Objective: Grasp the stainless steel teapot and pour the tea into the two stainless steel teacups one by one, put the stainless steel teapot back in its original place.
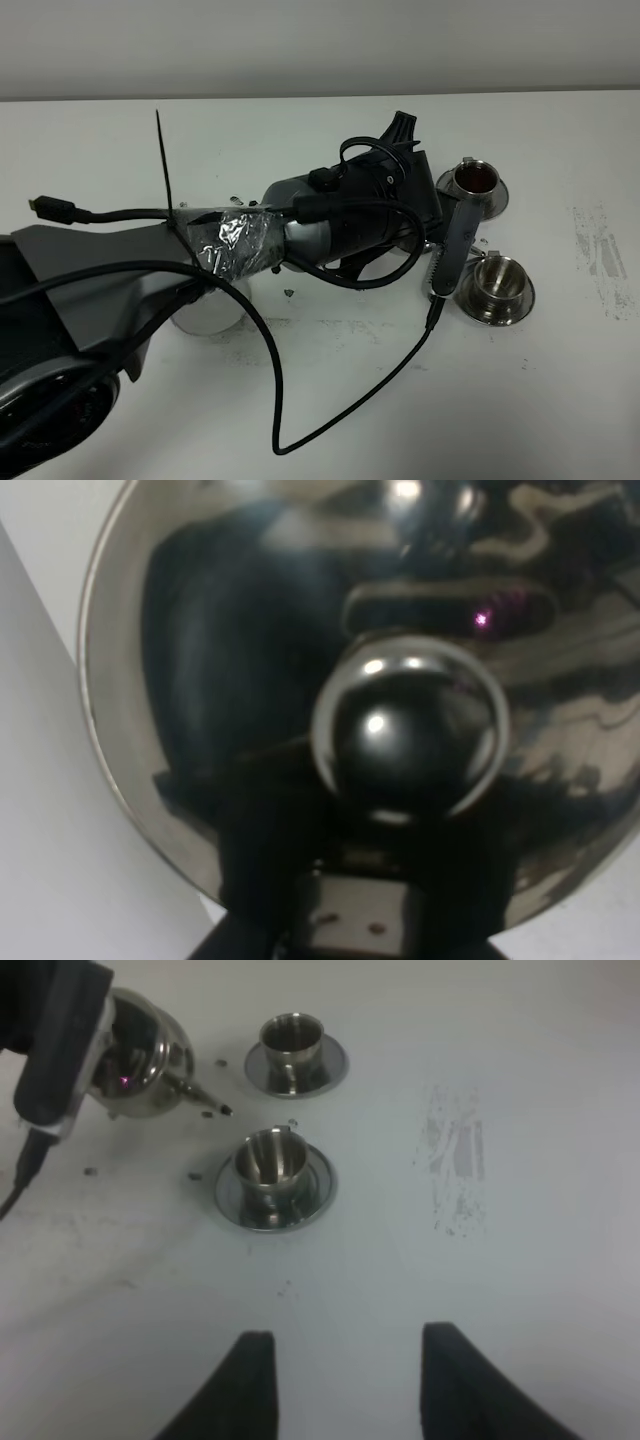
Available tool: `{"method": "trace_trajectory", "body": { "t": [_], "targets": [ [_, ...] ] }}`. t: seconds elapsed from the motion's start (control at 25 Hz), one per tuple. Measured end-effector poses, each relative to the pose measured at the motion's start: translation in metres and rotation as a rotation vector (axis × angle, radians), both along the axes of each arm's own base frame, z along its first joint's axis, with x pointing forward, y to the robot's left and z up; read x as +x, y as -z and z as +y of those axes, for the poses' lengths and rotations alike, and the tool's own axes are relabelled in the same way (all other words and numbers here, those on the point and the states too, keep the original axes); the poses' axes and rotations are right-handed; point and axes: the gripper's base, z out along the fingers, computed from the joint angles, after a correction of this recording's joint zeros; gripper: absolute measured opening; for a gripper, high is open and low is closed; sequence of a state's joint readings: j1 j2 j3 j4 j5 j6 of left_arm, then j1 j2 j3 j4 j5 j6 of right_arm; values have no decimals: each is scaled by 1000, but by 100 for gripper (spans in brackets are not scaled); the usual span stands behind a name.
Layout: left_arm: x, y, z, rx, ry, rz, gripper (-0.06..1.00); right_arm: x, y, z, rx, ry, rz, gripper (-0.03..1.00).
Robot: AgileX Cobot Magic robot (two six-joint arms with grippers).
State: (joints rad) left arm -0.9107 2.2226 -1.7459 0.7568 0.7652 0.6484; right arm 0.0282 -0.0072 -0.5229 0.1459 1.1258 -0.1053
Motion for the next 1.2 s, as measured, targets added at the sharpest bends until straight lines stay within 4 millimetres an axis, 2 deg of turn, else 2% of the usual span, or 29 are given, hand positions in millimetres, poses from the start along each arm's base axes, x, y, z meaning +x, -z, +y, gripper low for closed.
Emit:
{"method": "trace_trajectory", "body": {
  "t": [1.2],
  "targets": [
    [-4,-2,-20,93,175,-167,18,0,0,0,1,0,0,33]
  ]
}}
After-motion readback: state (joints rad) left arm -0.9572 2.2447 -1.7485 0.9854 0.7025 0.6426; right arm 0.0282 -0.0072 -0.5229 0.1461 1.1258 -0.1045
